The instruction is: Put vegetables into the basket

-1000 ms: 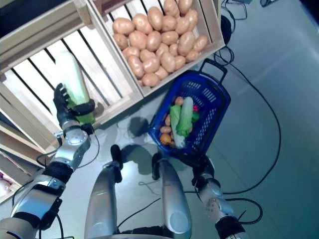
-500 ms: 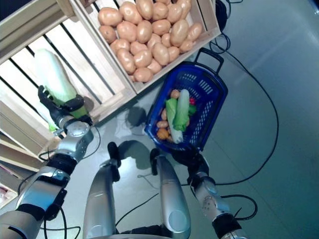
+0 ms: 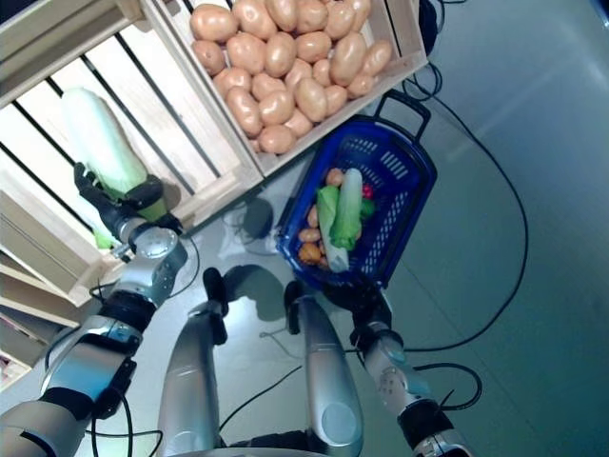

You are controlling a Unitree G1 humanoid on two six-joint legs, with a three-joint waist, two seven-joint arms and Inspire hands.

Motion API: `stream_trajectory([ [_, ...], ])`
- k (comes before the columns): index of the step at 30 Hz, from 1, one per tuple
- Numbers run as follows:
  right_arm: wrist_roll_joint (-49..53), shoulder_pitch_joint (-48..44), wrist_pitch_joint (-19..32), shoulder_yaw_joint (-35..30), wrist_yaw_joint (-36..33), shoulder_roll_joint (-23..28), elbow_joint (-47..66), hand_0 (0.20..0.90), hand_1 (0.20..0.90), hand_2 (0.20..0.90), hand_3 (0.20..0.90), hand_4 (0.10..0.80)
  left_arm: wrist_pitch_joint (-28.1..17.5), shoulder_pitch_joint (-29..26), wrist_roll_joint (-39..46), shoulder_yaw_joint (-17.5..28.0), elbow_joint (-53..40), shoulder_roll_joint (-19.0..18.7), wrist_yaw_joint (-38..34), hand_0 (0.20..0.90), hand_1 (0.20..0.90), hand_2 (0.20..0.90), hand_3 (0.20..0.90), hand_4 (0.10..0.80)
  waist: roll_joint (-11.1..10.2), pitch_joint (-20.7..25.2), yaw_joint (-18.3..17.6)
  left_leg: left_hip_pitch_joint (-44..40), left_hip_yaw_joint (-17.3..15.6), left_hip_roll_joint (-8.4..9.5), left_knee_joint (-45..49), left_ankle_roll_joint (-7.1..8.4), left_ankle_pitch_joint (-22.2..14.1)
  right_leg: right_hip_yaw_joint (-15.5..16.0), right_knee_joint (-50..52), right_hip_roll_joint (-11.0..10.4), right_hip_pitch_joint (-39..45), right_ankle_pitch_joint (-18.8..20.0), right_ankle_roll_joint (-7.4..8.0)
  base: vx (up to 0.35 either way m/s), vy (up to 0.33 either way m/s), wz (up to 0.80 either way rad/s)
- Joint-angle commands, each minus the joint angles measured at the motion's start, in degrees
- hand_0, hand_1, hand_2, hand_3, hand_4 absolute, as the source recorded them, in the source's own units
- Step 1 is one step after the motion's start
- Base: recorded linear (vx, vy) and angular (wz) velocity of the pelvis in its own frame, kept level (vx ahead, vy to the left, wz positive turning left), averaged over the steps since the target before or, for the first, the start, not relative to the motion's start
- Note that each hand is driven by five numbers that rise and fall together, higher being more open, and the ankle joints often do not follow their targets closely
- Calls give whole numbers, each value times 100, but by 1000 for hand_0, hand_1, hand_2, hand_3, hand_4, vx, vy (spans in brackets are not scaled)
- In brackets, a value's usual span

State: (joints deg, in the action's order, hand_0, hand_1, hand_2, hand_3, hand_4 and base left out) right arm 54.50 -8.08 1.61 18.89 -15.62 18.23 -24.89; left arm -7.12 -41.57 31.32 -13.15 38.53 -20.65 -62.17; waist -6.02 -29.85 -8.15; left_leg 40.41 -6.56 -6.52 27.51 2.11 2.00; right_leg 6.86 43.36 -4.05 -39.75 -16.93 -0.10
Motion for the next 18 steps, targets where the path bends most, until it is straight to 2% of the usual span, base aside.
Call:
stream_trajectory([
  [1,175,-47,103,13,-340,60,574,900,900,900,900,800,131,-81,239,-260,-120,444,-178,455,455,455,455,504,-61,6,38,-7,-64,213,826,-155,-1119,9,-573,-5,43,672,89,32,-3,2],
  [2,189,-74,92,12,-410,53,589,900,900,900,900,800,135,-62,257,-261,-138,472,-144,300,300,300,300,400,-61,6,46,13,-57,216,849,-155,-1128,10,-558,-4,20,674,89,0,0,0],
  [11,202,50,86,-40,-440,57,626,900,900,900,900,800,90,190,676,-187,-290,558,101,300,300,300,300,400,4,6,98,91,6,260,1113,-231,-1287,4,-333,-61,-63,605,78,14,7,2],
  [13,211,70,117,-48,-413,58,576,900,900,900,900,800,-42,254,1407,-132,-266,602,403,300,300,300,300,400,13,6,103,86,13,264,1149,-228,-1313,4,-329,-71,-44,595,81,15,8,1],
  [18,153,125,160,-72,-421,5,519,900,900,900,900,800,-195,396,2061,22,-307,778,893,300,300,300,300,400,36,6,113,11,14,306,1143,-254,-1339,-5,-361,-78,31,599,88,7,13,0],
])
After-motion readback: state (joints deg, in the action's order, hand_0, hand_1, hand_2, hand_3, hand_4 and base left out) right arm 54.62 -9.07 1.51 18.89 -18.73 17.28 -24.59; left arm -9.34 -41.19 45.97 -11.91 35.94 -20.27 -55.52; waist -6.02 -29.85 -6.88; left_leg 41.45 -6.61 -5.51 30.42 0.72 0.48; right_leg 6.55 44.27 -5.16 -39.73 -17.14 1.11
